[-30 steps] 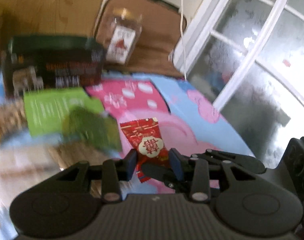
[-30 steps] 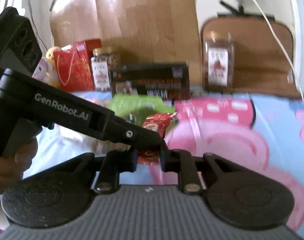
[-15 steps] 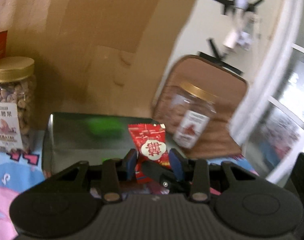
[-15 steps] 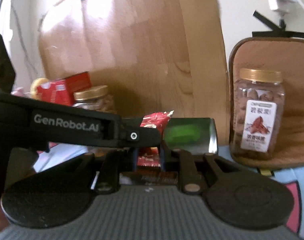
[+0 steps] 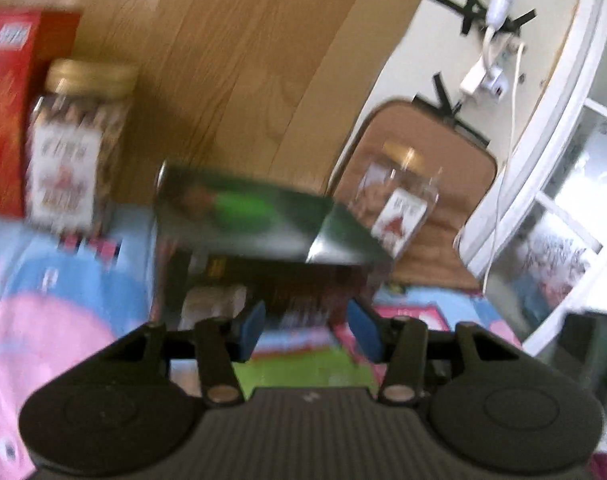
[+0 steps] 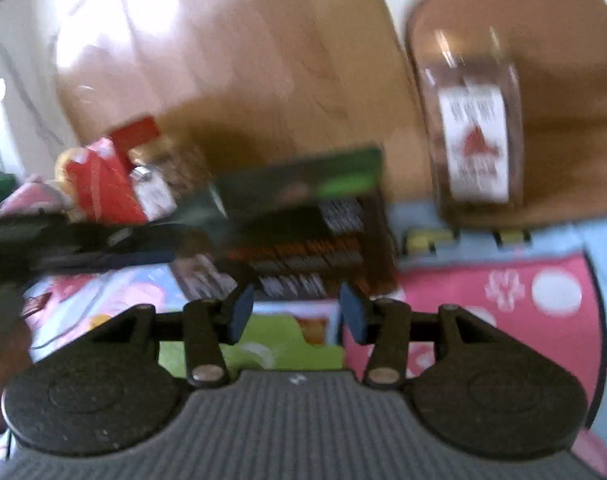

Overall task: Organize snacks
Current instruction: 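Carry the red candy packet into the tin box, open right gripper, then grasp the flat green packet with the left gripper and lift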

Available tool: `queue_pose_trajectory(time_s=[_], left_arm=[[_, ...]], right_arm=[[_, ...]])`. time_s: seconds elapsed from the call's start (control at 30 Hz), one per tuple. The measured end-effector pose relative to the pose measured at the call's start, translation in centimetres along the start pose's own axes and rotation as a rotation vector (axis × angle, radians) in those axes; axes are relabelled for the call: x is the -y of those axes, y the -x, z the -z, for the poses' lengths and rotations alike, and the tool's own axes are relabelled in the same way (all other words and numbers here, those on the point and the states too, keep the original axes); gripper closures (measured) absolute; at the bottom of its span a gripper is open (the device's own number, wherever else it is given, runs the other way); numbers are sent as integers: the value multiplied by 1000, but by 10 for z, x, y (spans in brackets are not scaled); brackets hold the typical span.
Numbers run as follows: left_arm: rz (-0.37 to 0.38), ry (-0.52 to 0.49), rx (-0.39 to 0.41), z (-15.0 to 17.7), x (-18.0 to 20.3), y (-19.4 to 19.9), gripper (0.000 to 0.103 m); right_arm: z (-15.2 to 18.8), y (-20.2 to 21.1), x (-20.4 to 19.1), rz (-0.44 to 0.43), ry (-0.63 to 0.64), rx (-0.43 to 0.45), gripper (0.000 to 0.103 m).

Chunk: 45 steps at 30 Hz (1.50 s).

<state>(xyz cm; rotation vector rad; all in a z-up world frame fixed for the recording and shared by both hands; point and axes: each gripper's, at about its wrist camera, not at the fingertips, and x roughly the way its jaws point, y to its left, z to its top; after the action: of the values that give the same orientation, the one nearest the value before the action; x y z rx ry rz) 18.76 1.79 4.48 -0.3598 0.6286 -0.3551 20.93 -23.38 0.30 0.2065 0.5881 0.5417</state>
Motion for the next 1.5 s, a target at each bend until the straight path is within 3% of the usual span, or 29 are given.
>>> queue_pose_trajectory(time_s=[0.17,0.3,0.63,0.83,0.97,1.07,1.17,1.2,1.23,1.27,1.3,1.5], left_arm=[[-49,53,-91,27,-13,5,56],[-53,47,-109,40,-14,10,56],[-42,8,-130,66,-3,28,54],[42,125,-100,61,-2,43,52],[124,194,-75,53,-1,50,46],[168,213,-56,52,3,53,42],[318,235,-140,59,11,44,43],[316,223,-169,64,17,38,50],[287,177,-194,69,25,33,56],[251,124,-207,73,32,28,69],[217,83,-220,78,37,23,79],[147,44,-191,77,34,22,87]], right_arm=[[5,-24,24,-142,-210,-120,51],[11,-17,7,-201,-193,-162,51],[62,41,-26,-225,-106,-157,50],[76,51,-46,-143,24,-98,43],[79,45,-58,-102,119,-88,27],[84,43,-68,-61,193,-88,23],[86,44,-70,-40,212,-87,23],[86,43,-70,-38,217,-87,25],[86,43,-70,-34,222,-82,33],[87,43,-71,-26,229,-75,47],[88,43,-72,-13,235,-76,51],[89,45,-72,-17,238,-57,50]])
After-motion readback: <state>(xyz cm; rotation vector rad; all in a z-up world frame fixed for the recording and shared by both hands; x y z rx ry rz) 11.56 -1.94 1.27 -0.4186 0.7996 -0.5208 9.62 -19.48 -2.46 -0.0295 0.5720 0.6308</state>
